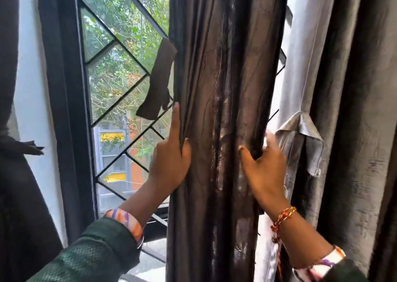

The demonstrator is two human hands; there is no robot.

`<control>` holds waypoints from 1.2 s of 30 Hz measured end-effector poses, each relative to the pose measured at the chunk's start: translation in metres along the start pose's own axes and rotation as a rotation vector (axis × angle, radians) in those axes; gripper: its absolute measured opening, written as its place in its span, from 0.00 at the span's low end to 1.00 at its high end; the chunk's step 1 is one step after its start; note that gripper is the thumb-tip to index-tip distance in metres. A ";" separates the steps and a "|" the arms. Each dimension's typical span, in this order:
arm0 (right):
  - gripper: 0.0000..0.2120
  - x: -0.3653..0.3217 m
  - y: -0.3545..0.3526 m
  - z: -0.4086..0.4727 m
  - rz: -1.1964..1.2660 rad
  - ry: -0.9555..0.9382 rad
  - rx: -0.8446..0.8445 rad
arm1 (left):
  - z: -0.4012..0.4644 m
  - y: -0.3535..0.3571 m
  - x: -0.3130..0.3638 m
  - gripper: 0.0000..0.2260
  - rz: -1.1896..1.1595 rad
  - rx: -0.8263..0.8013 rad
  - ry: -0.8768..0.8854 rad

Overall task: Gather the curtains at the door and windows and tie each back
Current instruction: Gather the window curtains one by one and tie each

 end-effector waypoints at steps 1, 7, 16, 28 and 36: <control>0.24 -0.002 0.005 -0.005 -0.005 -0.036 -0.041 | -0.002 0.001 0.003 0.37 -0.021 0.007 -0.002; 0.44 -0.020 0.055 -0.052 -0.103 -0.166 -0.429 | -0.004 0.017 -0.002 0.20 -0.254 -0.017 -0.216; 0.34 -0.020 0.083 -0.085 -0.076 -0.181 -0.648 | -0.002 0.017 0.005 0.10 -0.288 -0.193 -0.173; 0.23 -0.097 0.047 0.038 0.338 -0.100 -0.434 | -0.007 0.023 0.030 0.29 0.323 -0.334 -0.083; 0.16 -0.094 0.047 0.069 0.126 -0.130 -0.399 | 0.025 -0.005 0.055 0.28 0.221 -0.270 0.180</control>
Point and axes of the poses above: each hand's wrist, its own z-axis towards the middle knuckle, its own y-axis out of the palm, x = y × z, the point moved 6 cm from there along z, towards the middle knuckle, and after that the axes turned 2 degrees about y, right-handed, at the moved point
